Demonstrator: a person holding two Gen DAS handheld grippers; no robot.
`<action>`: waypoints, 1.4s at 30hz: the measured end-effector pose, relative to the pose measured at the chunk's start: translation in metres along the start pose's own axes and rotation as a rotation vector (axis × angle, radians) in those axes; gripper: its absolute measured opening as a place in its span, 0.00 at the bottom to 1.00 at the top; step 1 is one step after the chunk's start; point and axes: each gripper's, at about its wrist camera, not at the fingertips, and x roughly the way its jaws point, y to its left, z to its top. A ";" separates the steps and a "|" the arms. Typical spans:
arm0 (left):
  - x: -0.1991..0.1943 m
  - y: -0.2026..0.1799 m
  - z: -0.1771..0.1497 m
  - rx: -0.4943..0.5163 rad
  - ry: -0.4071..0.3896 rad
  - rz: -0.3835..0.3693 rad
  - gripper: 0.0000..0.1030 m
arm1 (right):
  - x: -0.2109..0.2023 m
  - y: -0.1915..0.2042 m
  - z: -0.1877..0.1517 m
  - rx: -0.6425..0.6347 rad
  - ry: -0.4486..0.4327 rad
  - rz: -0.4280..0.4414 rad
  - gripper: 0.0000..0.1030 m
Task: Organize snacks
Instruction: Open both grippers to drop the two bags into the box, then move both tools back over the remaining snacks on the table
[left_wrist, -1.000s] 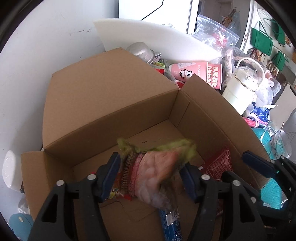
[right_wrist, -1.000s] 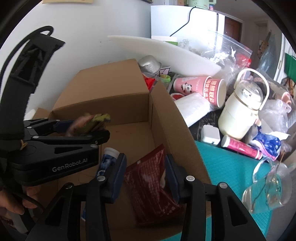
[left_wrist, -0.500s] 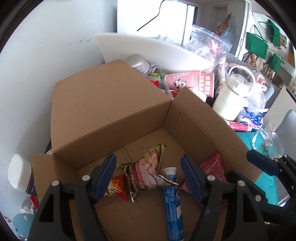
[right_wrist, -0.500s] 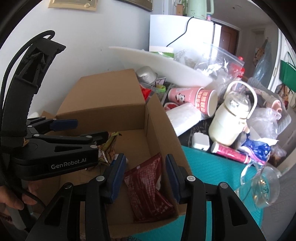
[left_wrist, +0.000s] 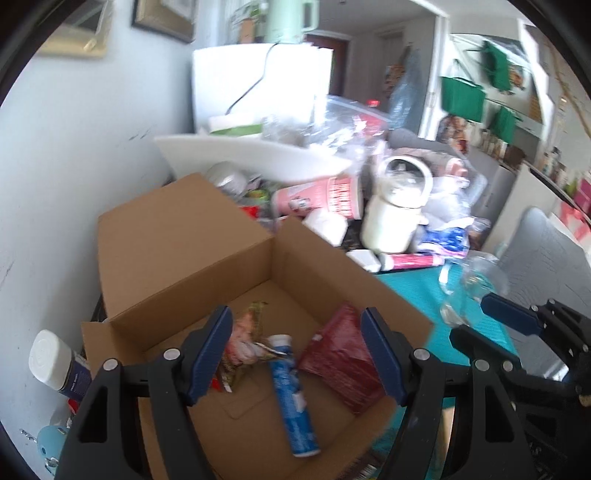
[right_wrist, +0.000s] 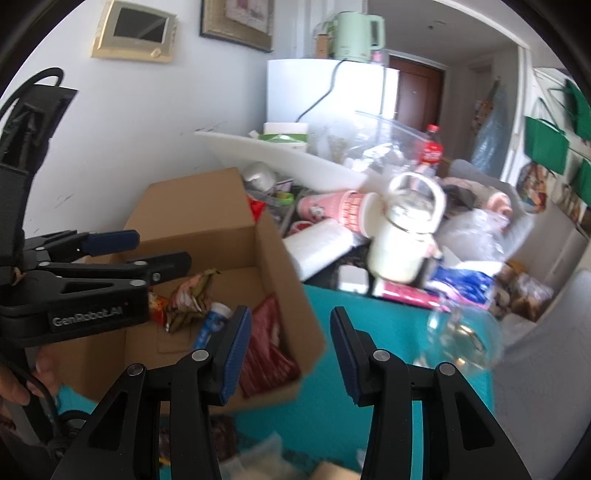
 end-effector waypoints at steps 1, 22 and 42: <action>-0.005 -0.008 -0.001 0.018 -0.004 -0.020 0.69 | -0.008 -0.004 -0.003 0.012 -0.006 -0.016 0.43; -0.071 -0.124 -0.059 0.204 -0.059 -0.288 0.69 | -0.126 -0.069 -0.079 0.192 -0.033 -0.255 0.54; -0.037 -0.160 -0.124 0.252 0.078 -0.274 0.69 | -0.120 -0.097 -0.174 0.354 0.109 -0.309 1.00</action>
